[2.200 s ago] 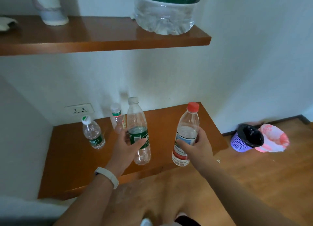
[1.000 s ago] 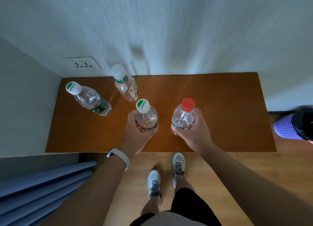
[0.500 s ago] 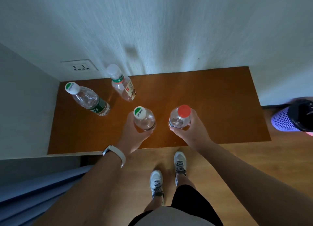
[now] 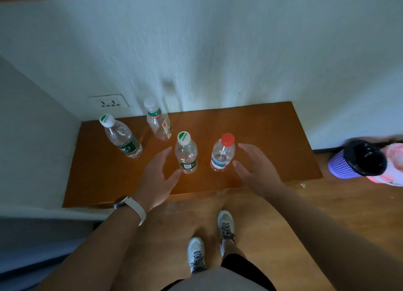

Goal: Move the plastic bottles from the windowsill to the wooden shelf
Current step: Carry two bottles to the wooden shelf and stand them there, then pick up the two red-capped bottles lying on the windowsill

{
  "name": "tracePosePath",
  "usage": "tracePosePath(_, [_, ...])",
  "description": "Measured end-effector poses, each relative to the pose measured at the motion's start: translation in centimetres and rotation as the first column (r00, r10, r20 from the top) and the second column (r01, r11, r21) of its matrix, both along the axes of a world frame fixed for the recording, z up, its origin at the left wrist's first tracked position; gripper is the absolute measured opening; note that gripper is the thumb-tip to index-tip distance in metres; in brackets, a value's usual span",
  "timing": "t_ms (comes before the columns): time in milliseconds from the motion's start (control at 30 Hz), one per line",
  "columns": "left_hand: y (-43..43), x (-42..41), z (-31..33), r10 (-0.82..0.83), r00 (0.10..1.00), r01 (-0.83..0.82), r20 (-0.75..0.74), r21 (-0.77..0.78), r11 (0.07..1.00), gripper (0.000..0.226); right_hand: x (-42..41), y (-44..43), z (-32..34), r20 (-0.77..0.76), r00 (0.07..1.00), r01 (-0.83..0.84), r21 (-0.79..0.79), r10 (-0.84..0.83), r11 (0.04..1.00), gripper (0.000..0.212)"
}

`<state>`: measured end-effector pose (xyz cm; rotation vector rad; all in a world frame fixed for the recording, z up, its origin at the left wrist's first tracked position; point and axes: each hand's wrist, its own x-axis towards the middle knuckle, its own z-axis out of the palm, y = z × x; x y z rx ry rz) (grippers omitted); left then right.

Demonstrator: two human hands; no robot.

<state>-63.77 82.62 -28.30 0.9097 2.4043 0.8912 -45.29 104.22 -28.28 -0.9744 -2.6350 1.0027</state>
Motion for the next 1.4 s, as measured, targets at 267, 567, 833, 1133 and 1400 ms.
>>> tracePosePath(267, [-3.5, 1.3, 2.6, -0.130, 0.936, 0.092, -0.326, -0.131, 0.987, 0.063, 1.7, -3.3, 3.8, 0.081, 0.989, -0.138, 0.245, 0.122, 0.960, 0.051])
tracePosePath(567, [-5.2, 4.3, 5.1, -0.054, 0.917, -0.004, -0.396, -0.144, 0.990, 0.060, 1.8, -4.4, 6.8, 0.111, 0.930, -0.362, 0.424, 0.349, 0.830, 0.051])
tracePosePath(833, [-3.2, 10.0, 7.5, -0.068, 0.870, -0.078, -0.489, -0.271, 0.959, 0.061, 2.2, -3.0, 8.8, 0.198, 0.818, -0.565, 0.459, 0.541, 0.686, 0.052])
tracePosePath(1133, [-7.3, 15.4, 9.3, 0.118, 0.821, -0.346, -0.558, -0.324, 0.880, 0.054, 1.1, -4.5, 8.8, 0.170, 0.628, -0.739, 0.436, 0.759, 0.513, 0.052])
tracePosePath(1400, [-16.3, 20.9, 11.8, 0.316, 0.706, -0.607, -0.634, -0.311, 0.732, 0.057, -0.7, -11.9, 9.8, 0.134, 0.406, -0.826, 0.478, 0.904, 0.300, 0.052])
